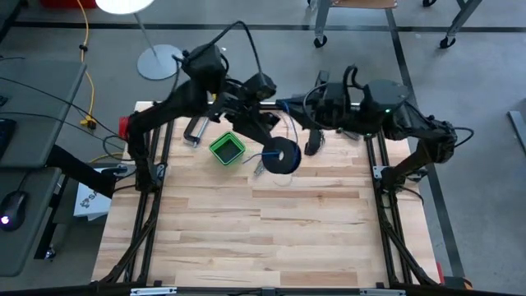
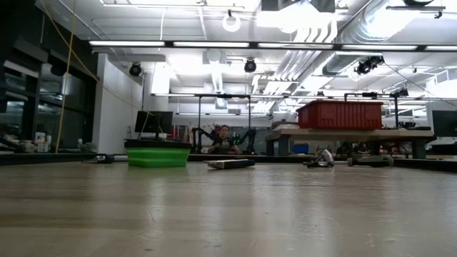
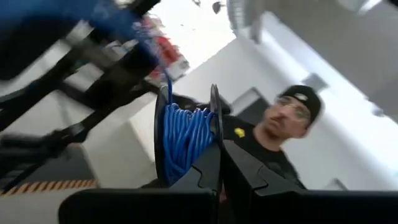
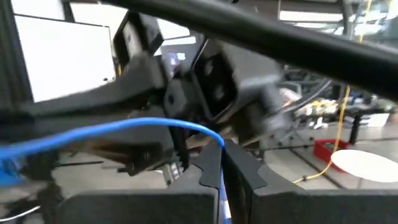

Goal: Coil cords
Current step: Coil the blue wire onto the spool

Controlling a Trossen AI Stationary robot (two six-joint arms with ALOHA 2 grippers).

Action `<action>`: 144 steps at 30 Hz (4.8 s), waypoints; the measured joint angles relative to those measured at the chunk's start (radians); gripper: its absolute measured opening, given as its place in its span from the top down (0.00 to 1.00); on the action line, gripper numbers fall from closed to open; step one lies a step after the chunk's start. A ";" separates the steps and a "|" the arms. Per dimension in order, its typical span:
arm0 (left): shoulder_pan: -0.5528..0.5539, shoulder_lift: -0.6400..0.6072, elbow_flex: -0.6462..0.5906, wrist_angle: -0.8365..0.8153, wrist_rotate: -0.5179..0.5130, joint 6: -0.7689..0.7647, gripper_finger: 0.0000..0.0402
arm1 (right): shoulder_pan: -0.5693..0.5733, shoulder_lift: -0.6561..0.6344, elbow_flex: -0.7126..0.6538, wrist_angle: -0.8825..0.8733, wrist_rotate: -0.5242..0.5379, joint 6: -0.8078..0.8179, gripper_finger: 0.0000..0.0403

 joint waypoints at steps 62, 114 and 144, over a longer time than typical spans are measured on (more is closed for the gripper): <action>0.060 0.035 0.000 0.806 -0.053 -0.113 1.00 | -0.072 0.103 0.000 0.355 -0.295 0.284 1.00; 0.274 -0.164 0.004 0.331 -0.222 0.392 1.00 | -0.085 0.145 -0.003 0.359 -0.393 0.388 0.81; 0.129 -0.161 0.001 0.349 -0.409 0.550 1.00 | -0.092 0.188 -0.001 0.078 0.025 0.136 0.53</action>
